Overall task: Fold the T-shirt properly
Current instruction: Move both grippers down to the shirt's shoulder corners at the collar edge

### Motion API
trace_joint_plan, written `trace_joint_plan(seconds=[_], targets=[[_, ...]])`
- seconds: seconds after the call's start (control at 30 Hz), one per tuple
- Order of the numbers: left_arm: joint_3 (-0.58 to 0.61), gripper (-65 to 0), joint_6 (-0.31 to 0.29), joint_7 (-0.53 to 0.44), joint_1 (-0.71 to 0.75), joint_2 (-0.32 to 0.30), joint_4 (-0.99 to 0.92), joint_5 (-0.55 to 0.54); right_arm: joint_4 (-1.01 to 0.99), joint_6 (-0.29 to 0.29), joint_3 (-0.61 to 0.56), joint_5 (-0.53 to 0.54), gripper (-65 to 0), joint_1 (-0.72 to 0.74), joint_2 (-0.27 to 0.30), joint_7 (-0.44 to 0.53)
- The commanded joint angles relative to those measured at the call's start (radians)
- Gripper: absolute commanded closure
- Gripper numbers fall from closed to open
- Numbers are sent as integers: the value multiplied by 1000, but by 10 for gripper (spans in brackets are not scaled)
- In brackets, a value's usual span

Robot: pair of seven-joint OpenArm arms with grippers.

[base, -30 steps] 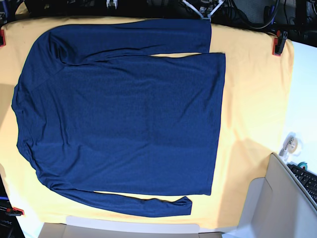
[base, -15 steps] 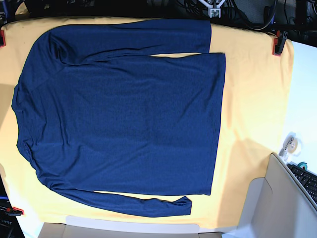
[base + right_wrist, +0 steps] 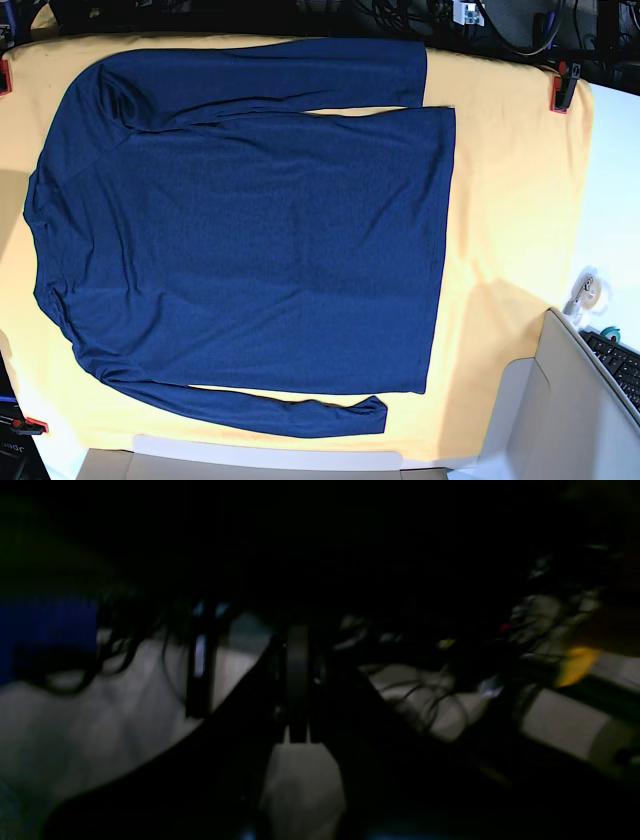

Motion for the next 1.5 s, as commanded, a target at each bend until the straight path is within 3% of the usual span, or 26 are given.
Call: trace_joint_plan(seconds=[0.0,0.1,0.27,0.5,0.63,0.83,1.1,1.23,1.3,1.47], targets=[[16,0,-1,-15,25,-25,55,1,41,7,-2,4,0,-35,-6,14],[39,0,-1,-15,38,-101,146,1,136,7,-2,21,0,-66,-22,14],[85,0,-1,-15,35,-216,195,1,283,7,0,146,0,-95,-20,12],[90,0,-1,-14,12,-229,198,1,402,7,3,245,0,-132,5,15],[93,0,-1,-14,-29,-229,198,1,403,10,52,397,0,-129,5,15],[90,0,-1,-11,-75,-226,198,-93,406,151,256,623,0,-98,-5,12],[87,0,-1,118,-172,-227,198,-213,406,277,413,841,0,-47,3,5],[87,0,-1,128,-206,-227,199,-252,406,344,505,959,-5,8,3,-124],[87,-18,-1,128,-213,-227,199,-279,403,361,569,1008,-48,32,-6,-209],[87,-117,-3,129,-238,-229,199,-335,403,363,767,1091,-256,104,-32,-405]])
